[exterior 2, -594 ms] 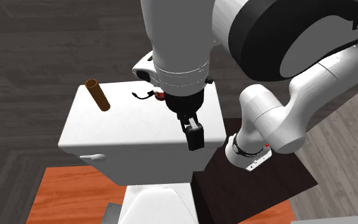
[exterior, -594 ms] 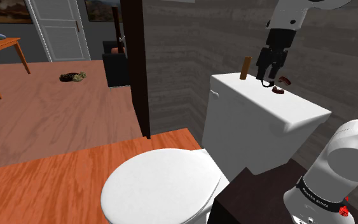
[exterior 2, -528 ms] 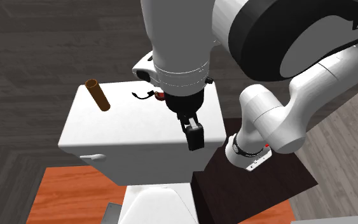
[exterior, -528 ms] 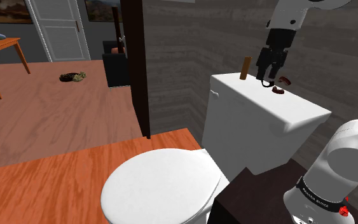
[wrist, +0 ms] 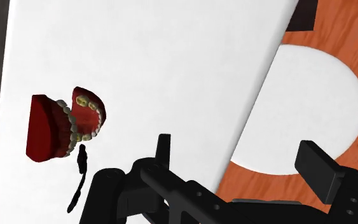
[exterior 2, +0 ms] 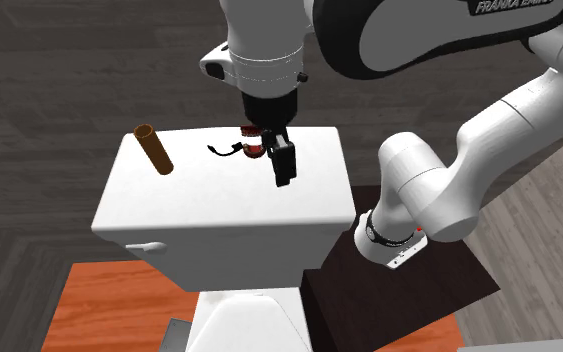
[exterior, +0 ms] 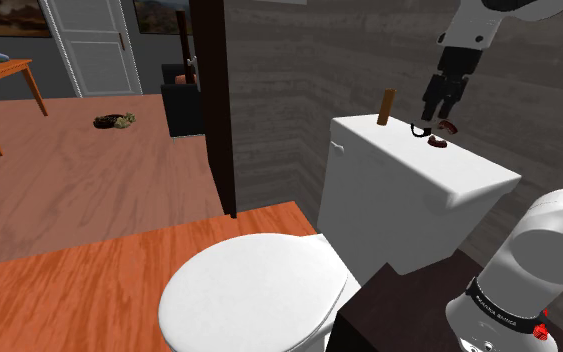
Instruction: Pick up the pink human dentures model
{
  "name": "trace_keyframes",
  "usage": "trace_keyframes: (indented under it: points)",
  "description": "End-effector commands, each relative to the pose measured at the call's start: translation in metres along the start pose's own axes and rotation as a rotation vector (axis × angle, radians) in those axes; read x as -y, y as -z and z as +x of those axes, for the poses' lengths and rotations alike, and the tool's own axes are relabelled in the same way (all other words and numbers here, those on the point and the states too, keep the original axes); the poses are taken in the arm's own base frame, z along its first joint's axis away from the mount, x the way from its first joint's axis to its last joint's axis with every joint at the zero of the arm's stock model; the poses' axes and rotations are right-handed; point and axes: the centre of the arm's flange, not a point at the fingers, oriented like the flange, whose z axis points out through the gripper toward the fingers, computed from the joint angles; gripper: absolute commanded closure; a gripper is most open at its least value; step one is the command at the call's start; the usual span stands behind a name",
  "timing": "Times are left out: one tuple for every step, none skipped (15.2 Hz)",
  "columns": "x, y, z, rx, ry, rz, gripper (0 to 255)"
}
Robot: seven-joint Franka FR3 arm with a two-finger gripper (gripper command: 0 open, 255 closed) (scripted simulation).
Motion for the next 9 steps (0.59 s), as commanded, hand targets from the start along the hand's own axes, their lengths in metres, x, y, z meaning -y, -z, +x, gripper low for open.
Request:
trace_keyframes:
  points:
    - [-0.025,-0.001,0.0,-0.012,0.003,-0.007,0]
    - [-0.037,-0.001,-0.001,-0.017,0.004,-0.01,0]
    - [-0.05,0.0,-0.001,-0.023,0.004,-0.013,0]
    - [-0.063,0.001,-0.001,-0.029,0.005,-0.016,0]
    - [-0.076,0.002,-0.001,-0.035,0.006,-0.019,0]
    - [-0.088,0.002,-0.001,-0.041,0.006,-0.022,0]
    - [-0.101,0.003,-0.002,-0.047,0.007,-0.025,0]
    - [-0.114,0.004,-0.002,-0.053,0.008,-0.028,0]
    - [-0.126,0.005,-0.002,-0.059,0.008,-0.031,0]
